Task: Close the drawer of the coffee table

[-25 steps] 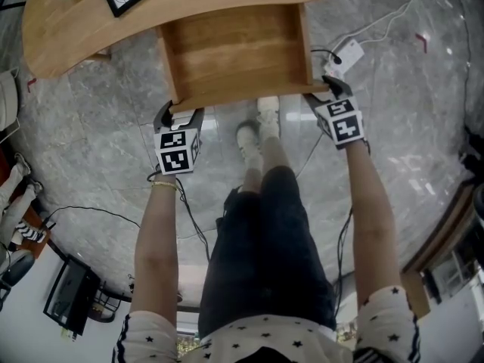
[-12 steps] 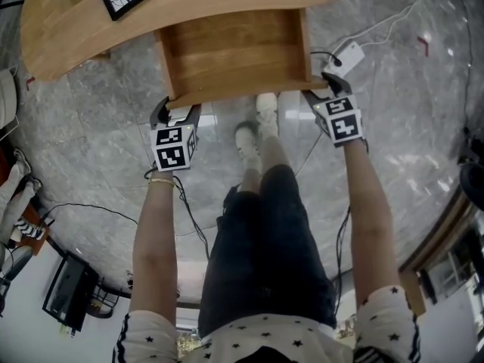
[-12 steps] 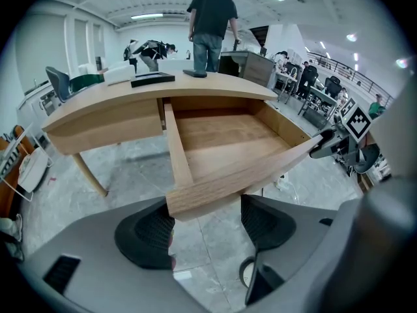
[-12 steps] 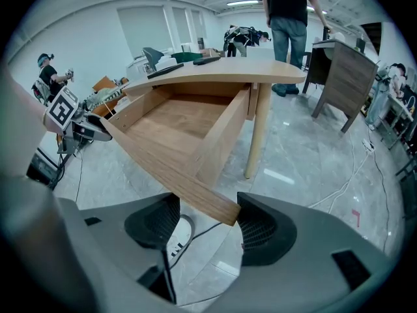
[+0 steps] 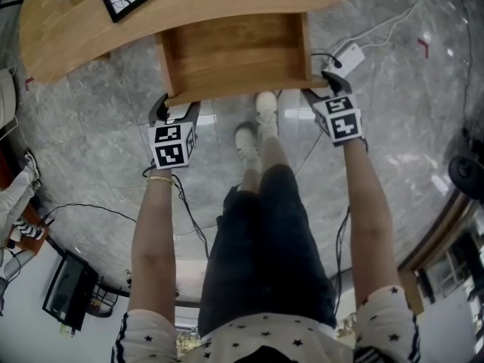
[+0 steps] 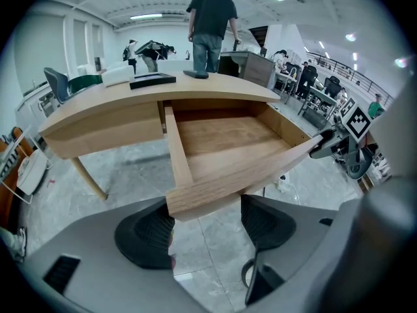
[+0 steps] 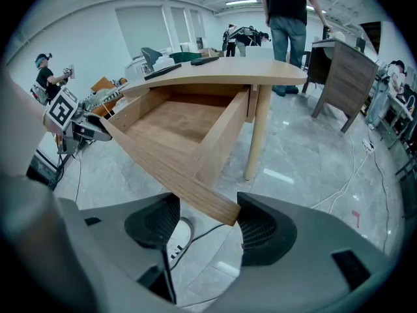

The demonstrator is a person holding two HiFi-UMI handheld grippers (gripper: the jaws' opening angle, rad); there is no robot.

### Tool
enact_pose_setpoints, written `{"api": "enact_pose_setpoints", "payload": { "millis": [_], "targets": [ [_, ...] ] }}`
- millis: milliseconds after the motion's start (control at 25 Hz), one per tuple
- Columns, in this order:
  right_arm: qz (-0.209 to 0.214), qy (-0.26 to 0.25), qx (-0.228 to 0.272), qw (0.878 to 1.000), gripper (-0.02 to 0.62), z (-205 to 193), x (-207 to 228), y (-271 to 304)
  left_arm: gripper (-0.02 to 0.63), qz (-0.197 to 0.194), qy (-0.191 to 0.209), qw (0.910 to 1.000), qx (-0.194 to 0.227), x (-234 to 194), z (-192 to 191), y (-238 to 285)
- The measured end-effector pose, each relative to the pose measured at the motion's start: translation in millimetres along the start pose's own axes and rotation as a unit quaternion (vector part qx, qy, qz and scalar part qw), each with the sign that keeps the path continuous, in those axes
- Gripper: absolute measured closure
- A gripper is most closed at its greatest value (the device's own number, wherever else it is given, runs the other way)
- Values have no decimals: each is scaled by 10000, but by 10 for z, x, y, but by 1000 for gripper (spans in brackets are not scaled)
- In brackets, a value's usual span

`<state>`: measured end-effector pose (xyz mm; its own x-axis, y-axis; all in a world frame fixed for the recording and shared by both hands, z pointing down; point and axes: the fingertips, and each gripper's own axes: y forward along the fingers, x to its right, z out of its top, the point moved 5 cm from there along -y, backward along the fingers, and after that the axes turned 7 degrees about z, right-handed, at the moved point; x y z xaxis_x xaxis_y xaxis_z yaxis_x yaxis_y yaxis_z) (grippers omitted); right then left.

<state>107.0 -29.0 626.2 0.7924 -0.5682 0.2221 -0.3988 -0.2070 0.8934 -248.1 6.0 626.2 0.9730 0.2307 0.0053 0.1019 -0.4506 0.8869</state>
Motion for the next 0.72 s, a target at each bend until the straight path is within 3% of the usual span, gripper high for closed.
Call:
{"api": "enact_pose_setpoints", "payload": {
  "millis": [720],
  "targets": [
    [-10, 24, -6, 10000, 310, 153, 87, 52, 273, -26, 29, 10000, -11, -77, 173, 87]
  ]
}}
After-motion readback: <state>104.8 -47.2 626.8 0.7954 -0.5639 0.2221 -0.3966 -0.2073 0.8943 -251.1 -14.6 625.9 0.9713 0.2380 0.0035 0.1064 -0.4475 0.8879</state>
